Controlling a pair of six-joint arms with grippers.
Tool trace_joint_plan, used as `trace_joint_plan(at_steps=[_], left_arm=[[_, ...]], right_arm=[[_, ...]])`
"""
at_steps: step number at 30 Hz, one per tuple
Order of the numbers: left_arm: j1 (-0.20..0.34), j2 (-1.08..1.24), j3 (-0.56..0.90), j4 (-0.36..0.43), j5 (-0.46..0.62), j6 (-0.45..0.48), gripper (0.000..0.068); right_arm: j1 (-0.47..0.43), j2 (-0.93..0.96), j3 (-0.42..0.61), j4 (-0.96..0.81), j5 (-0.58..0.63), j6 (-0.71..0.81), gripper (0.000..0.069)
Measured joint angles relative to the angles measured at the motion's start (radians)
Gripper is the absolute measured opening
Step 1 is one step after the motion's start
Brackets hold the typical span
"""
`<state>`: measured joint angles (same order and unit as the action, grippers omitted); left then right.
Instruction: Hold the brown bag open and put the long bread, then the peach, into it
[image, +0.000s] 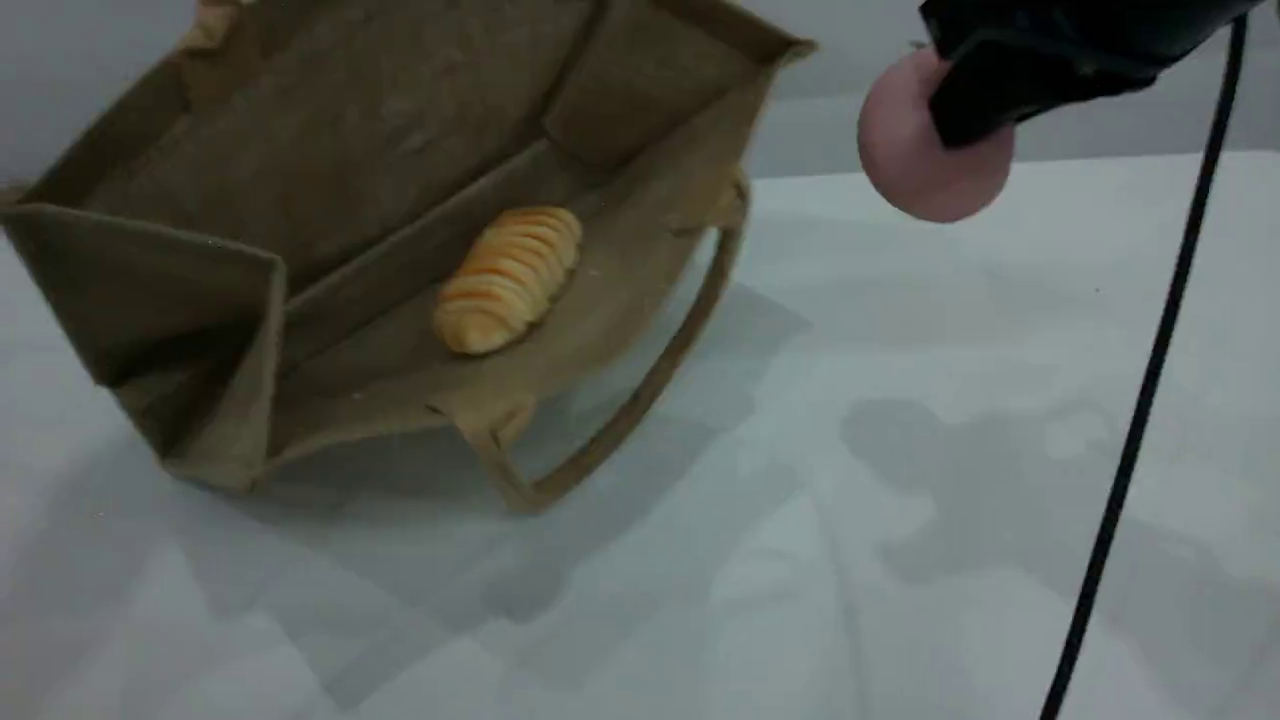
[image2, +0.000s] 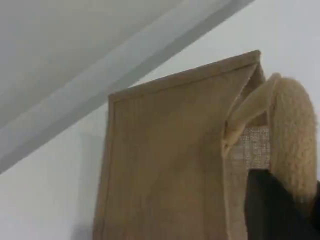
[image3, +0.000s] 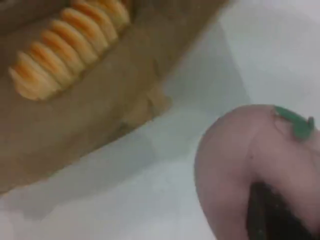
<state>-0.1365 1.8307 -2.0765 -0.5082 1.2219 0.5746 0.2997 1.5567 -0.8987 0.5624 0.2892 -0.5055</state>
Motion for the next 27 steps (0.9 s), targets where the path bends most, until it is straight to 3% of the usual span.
trace_joint_plan(at_steps=[10, 20, 27], left_arm=[[-0.060, 0.034, 0.000, -0.029, -0.003, -0.004, 0.0084], [-0.075, 0.065, 0.000, -0.044, -0.003, -0.004, 0.0084], [-0.075, 0.065, 0.000, -0.049, -0.001, -0.004, 0.0084]], right_arm=[[0.075, -0.103, 0.036, 0.037, 0.020, -0.027, 0.0020], [0.160, -0.102, 0.037, 0.040, 0.007, -0.030, 0.0020], [0.170, -0.101, 0.037, 0.044, 0.007, -0.057, 0.0020]])
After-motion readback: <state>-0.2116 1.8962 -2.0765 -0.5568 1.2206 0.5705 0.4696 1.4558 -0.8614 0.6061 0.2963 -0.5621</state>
